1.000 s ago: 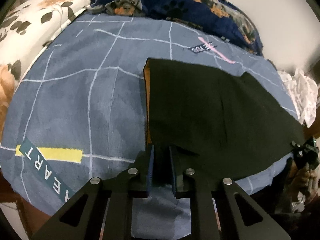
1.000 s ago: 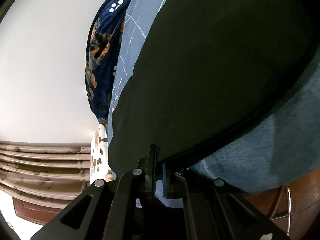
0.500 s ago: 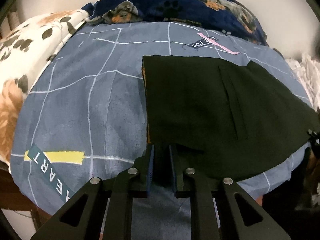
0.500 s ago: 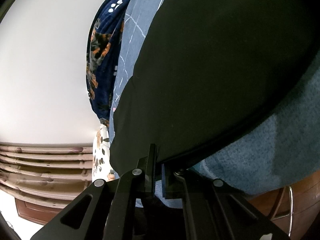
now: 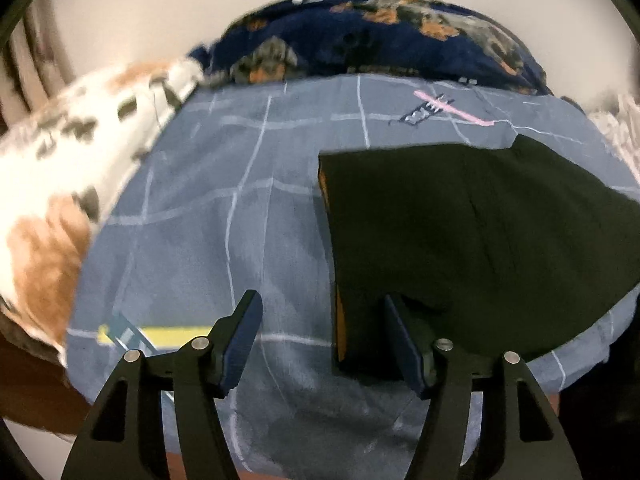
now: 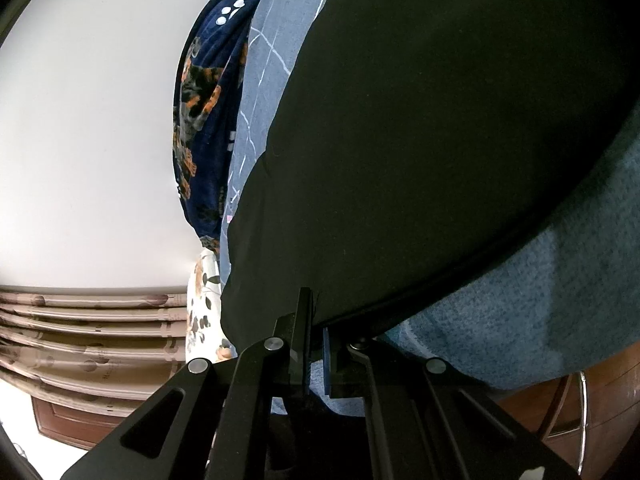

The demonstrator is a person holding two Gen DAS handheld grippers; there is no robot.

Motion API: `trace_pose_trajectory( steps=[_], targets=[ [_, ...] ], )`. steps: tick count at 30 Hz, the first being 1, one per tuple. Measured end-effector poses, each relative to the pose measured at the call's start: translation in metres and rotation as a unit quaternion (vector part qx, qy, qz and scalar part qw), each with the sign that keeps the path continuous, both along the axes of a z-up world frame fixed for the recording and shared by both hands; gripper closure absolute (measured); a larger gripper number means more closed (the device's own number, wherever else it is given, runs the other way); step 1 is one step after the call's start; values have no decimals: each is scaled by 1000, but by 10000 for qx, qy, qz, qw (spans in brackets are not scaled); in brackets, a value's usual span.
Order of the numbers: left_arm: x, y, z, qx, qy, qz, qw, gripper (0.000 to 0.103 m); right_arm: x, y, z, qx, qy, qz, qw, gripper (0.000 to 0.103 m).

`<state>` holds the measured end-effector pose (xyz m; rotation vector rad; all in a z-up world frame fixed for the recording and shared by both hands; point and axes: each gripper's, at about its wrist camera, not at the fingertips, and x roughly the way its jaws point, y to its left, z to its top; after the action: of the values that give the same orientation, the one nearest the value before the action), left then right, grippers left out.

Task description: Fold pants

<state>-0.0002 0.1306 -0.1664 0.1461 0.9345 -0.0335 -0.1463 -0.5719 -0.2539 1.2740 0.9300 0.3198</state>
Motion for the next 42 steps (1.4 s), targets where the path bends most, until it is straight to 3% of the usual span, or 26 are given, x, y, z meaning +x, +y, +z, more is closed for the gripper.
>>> trace_pose_trajectory(
  steps=[3,4,9,12,14,17,20,22,28,42],
  targets=[
    [4,-5,-1,444,18,-79,9990,33,-1,-2,0,13,-4,-4,10000,101],
    [5,-1,-3,432,67,-92,9990,33,-1,-2,0,29,-2,-3,10000,101],
    [3,39,-4,-164,42,270,9995,33,-1,-4,-1,22,-5,3,10000,101],
    [-2,57,13,-593,-222,535,9966,33,0,-4,-1,36,-2,1,10000,101],
    [-3,53,27,-848,-358,421,9949,33,0,-4,-1,34,3,2,10000,101],
    [3,20,36,-866,-295,-215,9956,38,1,-4,-1,37,-3,3,10000,101],
    [17,-22,28,-946,37,-892,9915,57,1,-5,-1,29,4,4,10000,101],
    [28,-39,18,-969,217,-1036,9896,69,1,-6,-2,47,2,5,10000,101],
    [61,-38,-12,-1285,479,-739,9878,73,3,-7,-2,72,3,15,10000,102],
    [88,-32,-25,-1210,137,-778,9895,77,10,11,-1,138,-57,80,9999,103]
  ],
)
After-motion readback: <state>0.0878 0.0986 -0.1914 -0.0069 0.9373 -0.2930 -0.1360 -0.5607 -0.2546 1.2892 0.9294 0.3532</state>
